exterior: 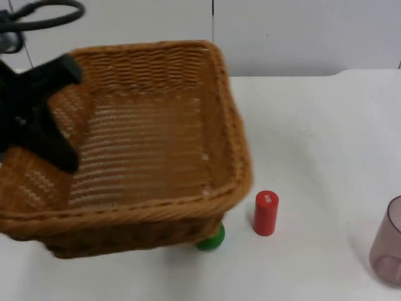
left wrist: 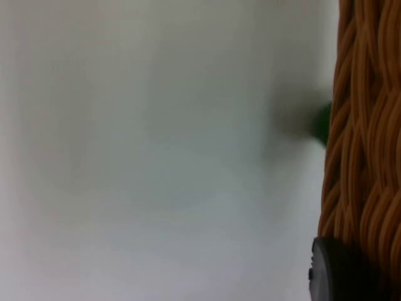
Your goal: Pick up the basket with the left hand and place the triangular block into the basket with the right hand.
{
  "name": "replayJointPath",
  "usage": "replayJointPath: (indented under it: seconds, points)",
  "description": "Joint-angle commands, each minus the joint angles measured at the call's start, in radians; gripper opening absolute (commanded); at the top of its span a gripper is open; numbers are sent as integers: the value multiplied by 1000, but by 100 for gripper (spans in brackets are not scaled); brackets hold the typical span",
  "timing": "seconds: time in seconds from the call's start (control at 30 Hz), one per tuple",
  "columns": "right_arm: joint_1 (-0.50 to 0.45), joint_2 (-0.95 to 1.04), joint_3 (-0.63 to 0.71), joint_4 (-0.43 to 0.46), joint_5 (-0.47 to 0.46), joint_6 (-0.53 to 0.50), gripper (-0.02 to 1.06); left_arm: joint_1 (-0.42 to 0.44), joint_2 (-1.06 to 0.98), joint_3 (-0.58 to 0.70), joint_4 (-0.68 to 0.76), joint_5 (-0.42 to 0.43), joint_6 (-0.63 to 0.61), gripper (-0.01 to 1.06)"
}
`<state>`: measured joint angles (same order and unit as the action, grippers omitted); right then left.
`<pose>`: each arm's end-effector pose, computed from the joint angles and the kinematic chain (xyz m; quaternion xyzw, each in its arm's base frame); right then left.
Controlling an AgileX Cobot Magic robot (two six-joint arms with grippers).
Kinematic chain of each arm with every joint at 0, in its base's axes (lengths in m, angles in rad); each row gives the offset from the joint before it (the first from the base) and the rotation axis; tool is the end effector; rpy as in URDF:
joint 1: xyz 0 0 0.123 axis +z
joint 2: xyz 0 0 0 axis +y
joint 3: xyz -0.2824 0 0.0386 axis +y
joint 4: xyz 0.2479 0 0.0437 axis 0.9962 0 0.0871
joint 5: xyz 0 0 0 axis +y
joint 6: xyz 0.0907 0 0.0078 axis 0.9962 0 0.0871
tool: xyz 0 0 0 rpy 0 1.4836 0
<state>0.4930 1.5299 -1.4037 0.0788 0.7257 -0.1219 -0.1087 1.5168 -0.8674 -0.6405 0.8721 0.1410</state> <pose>0.3008 0.1670 0.3560 -0.2621 0.8812 0.1073 0.3786 0.2607 -0.0704 0.2135 -0.0662 0.9627 -0.2532 0.0688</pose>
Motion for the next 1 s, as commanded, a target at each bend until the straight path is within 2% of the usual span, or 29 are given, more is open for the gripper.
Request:
replayJointPath:
  seconds: [0.0, 0.23, 0.33, 0.47, 0.73, 0.97]
  points:
    - [51, -65, 67, -7, -41, 26, 9, -43, 6, -4, -93, -44, 30, 0]
    - [215, -76, 109, -31, -106, 104, 9, -167, 38, -4, -94, -116, 0, 0]
    - [246, -47, 109, -32, -127, 133, 9, -193, 45, -4, -94, -123, -6, 0]
    - [258, 22, 109, -54, -122, 176, 9, -200, 49, -4, -97, -126, -11, 0]
    - [287, 162, 109, -79, -135, 178, 9, -200, 49, -4, -92, -126, -11, 0]
    - [287, 204, 109, -102, -135, 178, 9, -200, 49, -4, -88, -126, -16, 0]
